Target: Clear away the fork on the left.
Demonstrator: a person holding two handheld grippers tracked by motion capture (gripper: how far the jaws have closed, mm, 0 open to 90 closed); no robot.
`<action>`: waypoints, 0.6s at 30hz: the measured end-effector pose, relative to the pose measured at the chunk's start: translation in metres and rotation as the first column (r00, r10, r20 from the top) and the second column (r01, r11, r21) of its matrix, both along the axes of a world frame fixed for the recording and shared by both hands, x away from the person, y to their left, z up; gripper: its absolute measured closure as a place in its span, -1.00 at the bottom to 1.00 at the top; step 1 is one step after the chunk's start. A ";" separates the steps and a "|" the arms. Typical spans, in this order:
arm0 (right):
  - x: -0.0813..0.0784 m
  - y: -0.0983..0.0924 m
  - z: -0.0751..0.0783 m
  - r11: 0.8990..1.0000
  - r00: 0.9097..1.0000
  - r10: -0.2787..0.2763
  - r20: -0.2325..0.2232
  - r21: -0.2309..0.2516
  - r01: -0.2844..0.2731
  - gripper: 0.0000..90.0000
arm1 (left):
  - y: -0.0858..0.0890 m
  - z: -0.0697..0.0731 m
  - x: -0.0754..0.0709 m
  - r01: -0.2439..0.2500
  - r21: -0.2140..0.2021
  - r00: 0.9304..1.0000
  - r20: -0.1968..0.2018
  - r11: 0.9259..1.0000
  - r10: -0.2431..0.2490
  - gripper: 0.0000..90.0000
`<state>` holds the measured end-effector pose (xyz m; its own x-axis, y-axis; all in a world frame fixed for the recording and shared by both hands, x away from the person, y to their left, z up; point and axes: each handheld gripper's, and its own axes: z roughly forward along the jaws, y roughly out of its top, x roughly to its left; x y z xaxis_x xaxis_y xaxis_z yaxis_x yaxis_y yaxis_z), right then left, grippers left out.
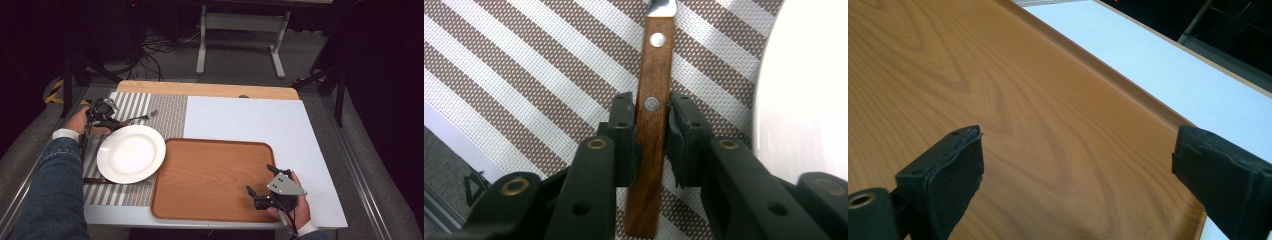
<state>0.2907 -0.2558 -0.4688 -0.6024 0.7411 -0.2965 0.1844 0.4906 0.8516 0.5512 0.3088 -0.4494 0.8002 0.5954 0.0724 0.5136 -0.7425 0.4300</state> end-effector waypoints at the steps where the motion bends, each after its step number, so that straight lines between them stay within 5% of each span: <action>1: 0.000 0.000 0.000 1.000 1.000 0.000 0.000 0.000 0.000 -0.84 | 0.000 0.000 0.000 0.000 0.000 1.000 0.000 1.000 0.000 0.68; 10: -0.001 -0.004 0.001 1.000 1.000 -0.011 0.006 0.013 0.011 -0.84 | 0.001 0.006 -0.008 -0.067 -0.019 0.991 0.111 0.998 0.068 0.69; 12: -0.001 -0.005 0.001 1.000 1.000 -0.018 0.005 0.021 0.018 -0.84 | 0.002 0.009 -0.011 -0.086 -0.043 0.985 0.149 0.995 0.091 0.69; 13: -0.001 -0.006 0.001 1.000 1.000 -0.017 0.008 0.023 0.017 -0.84 | 0.001 0.012 -0.015 -0.105 -0.057 0.976 0.186 0.993 0.114 0.69; 17: -0.002 -0.007 0.002 0.999 1.000 -0.019 0.012 0.031 0.019 -0.84 | -0.001 0.015 -0.021 -0.120 -0.077 0.967 0.218 0.990 0.135 0.69; 18: -0.002 -0.007 0.002 0.999 1.000 -0.020 0.016 0.034 0.019 -0.84 | -0.003 0.019 -0.026 -0.135 -0.099 0.958 0.242 0.986 0.156 0.69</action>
<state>0.2888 -0.2632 -0.4667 -0.5829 0.7625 -0.2809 0.1793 0.4578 0.8708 0.5252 0.3061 -0.4309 0.6674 0.7159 0.2050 0.4829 -0.6256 0.6127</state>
